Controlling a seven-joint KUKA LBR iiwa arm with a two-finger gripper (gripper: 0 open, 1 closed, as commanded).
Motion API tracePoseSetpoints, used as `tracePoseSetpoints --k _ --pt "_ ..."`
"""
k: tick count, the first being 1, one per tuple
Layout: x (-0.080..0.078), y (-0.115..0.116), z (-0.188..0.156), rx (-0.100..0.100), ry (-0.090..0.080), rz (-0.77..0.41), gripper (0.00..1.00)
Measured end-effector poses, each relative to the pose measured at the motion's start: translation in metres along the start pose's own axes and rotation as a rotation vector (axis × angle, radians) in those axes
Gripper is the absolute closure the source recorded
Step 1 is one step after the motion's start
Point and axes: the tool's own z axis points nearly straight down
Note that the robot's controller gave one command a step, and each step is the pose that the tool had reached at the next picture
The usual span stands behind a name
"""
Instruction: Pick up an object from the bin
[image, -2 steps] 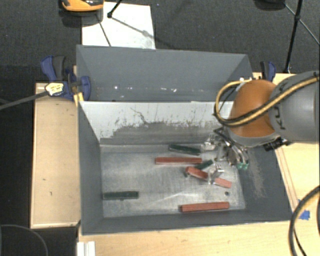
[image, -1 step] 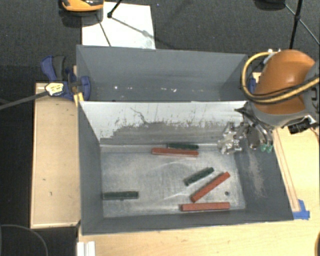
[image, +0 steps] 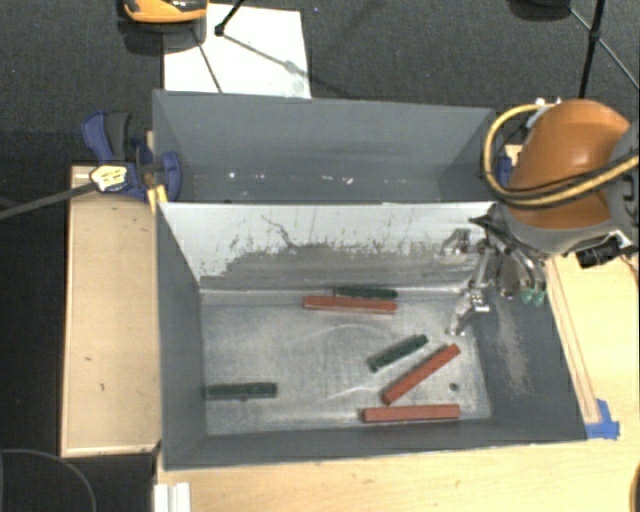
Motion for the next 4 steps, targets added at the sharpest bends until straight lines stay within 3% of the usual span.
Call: tracePoseSetpoints --k 1,2,3,4 --pt "0.0 0.0 0.0 0.0 0.0 -0.001 0.0" --pt "-0.003 -0.002 0.04 0.001 -0.01 -0.019 0.0" --pt "0.012 -0.016 0.122 -0.001 -0.013 -0.074 1.0" --pt "0.014 -0.017 0.125 0.0 -0.005 -0.075 0.0"
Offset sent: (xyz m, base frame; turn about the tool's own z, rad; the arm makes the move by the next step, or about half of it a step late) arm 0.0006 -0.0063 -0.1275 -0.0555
